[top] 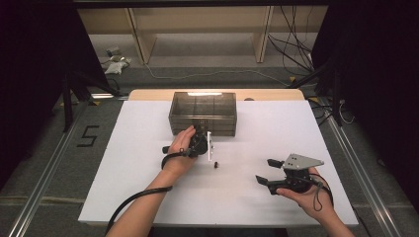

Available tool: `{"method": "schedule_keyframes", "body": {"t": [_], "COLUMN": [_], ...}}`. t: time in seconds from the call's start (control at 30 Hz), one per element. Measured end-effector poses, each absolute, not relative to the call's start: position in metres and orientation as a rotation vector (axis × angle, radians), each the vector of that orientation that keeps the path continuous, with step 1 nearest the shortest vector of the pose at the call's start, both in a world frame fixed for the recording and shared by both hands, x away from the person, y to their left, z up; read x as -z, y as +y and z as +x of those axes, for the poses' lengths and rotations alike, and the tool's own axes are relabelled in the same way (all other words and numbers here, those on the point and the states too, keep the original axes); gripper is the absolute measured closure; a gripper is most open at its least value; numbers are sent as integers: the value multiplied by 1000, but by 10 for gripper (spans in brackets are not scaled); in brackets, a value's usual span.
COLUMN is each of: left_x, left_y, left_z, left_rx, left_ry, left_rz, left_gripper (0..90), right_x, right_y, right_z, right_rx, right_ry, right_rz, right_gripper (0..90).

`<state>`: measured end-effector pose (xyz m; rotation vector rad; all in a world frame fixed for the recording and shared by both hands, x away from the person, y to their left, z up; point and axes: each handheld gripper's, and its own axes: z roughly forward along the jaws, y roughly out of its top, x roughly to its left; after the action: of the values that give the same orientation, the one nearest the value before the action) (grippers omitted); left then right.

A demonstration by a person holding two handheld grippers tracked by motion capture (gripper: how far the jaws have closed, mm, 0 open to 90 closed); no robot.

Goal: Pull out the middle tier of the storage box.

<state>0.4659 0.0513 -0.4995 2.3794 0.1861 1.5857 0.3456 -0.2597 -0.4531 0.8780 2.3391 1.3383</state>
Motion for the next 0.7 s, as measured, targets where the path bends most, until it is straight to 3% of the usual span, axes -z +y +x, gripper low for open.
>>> {"method": "schedule_keyframes", "body": {"t": [0.7], "left_x": [507], "left_y": [40], "left_z": [464], "left_rx": [-1748], "left_ry": [171], "left_rz": [2357], "left_gripper": [779], "right_x": [453], "right_y": [-260], "right_z": [346], "right_rx": [-1345], "right_ry": [2338], "right_rz": [877], "right_gripper": [266]}}
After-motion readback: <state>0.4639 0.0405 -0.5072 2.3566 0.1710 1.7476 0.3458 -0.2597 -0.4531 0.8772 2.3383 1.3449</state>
